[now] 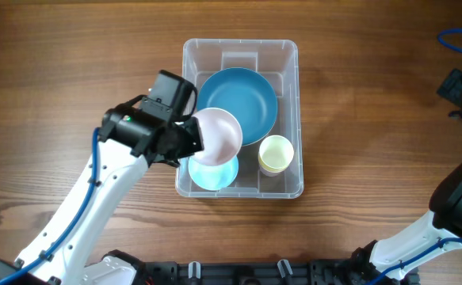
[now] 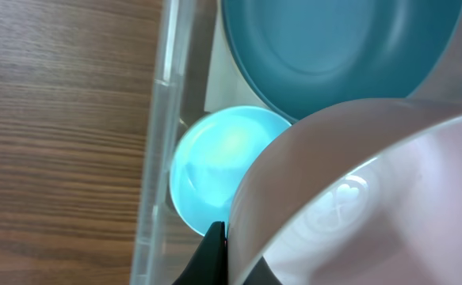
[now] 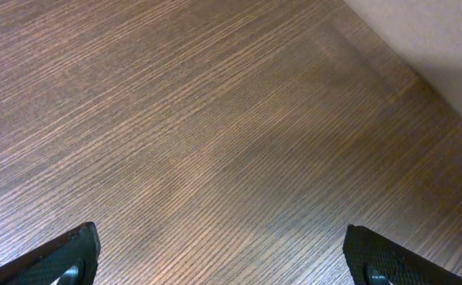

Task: Pack container
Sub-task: 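Lower the pink bowl onto the light blue bowl in the bin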

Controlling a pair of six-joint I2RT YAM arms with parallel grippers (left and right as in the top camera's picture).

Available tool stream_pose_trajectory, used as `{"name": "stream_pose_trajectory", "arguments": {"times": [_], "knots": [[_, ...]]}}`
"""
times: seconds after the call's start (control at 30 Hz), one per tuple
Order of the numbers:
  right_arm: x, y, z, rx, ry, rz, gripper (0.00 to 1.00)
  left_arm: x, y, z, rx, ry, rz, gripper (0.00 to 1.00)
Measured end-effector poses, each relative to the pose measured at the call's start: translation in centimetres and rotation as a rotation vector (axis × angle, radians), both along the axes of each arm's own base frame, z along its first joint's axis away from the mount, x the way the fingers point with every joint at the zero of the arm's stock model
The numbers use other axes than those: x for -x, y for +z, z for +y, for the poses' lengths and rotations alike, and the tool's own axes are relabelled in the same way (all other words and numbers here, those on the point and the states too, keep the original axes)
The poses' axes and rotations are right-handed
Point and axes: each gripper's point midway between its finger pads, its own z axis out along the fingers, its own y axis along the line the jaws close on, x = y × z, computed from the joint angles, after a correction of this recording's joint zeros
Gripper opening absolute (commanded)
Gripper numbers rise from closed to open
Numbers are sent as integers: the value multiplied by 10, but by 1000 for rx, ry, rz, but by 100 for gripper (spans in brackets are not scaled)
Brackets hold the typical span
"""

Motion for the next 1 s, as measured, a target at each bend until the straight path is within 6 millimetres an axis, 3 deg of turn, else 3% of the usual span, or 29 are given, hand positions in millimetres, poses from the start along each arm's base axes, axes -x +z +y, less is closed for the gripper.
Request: {"name": "stream_pose_trajectory", "arguments": {"times": [0.2, 0.47, 0.8, 0.83, 0.9, 1.0], "knots": [[0, 0, 0, 0, 0, 0, 100, 6, -3, -10, -5, -31, 14, 6], [0, 0, 0, 0, 0, 0, 100, 10, -5, -7, -17, -24, 34, 10], [0, 0, 0, 0, 0, 0, 100, 15, -7, -3, -39, -20, 52, 6], [0, 0, 0, 0, 0, 0, 100, 14, -7, -2, -41, -18, 51, 6], [0, 0, 0, 0, 0, 0, 100, 13, -7, -1, -50, -15, 46, 22], [0, 0, 0, 0, 0, 0, 100, 12, -7, 1, -57, -9, 42, 25]]}}
